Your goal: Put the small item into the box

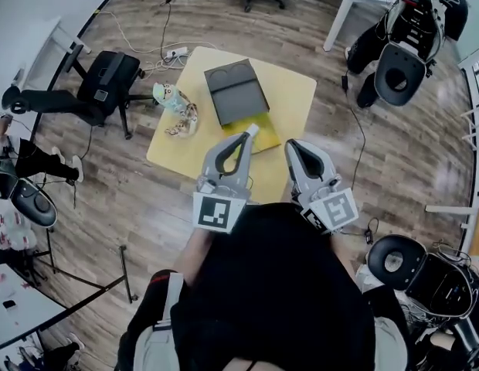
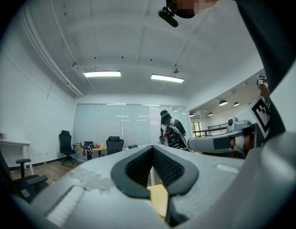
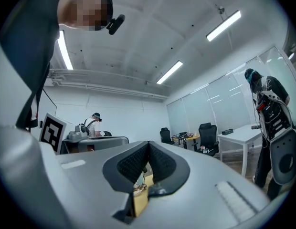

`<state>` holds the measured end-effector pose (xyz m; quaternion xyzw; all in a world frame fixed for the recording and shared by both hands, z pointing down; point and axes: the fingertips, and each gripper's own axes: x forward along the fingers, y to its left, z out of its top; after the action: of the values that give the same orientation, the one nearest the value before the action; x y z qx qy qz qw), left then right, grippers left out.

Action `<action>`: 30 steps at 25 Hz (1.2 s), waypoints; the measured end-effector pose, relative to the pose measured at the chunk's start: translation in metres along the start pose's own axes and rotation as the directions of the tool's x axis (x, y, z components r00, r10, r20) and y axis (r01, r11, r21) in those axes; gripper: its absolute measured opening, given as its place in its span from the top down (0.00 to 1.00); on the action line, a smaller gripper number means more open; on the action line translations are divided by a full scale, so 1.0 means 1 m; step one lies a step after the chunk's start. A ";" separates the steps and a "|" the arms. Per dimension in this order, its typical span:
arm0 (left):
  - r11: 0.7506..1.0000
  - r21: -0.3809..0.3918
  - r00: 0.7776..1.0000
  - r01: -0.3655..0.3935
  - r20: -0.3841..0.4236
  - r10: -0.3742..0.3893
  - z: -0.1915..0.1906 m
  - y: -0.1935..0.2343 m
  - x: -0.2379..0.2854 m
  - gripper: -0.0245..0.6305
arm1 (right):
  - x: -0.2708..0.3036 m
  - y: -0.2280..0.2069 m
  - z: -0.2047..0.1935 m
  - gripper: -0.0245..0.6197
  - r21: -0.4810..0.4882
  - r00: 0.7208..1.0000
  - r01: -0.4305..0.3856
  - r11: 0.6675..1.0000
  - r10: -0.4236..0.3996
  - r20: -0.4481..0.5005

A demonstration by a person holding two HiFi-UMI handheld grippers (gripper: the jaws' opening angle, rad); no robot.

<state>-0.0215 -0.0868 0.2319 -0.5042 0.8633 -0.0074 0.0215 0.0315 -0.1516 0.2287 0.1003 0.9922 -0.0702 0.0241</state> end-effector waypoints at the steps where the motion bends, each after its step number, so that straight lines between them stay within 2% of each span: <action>1: 1.000 0.004 1.000 0.002 0.005 -0.002 0.002 0.000 -0.001 0.96 | 0.001 0.001 0.001 0.96 -0.001 1.000 -0.002 1.000 0.002 0.003; 8: 0.999 0.031 1.000 0.012 0.025 -0.013 0.007 0.003 -0.003 0.96 | 0.008 0.004 0.004 0.96 -0.016 0.999 0.024 1.000 -0.024 0.033; 30: 0.999 0.039 1.000 0.019 0.003 -0.019 -0.002 0.014 -0.005 0.96 | 0.022 0.014 -0.002 0.96 -0.023 0.999 0.005 1.000 -0.004 0.033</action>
<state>-0.0316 -0.0753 0.2331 -0.5119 0.8581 -0.0235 0.0326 0.0131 -0.1338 0.2272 0.0965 0.9926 -0.0604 0.0413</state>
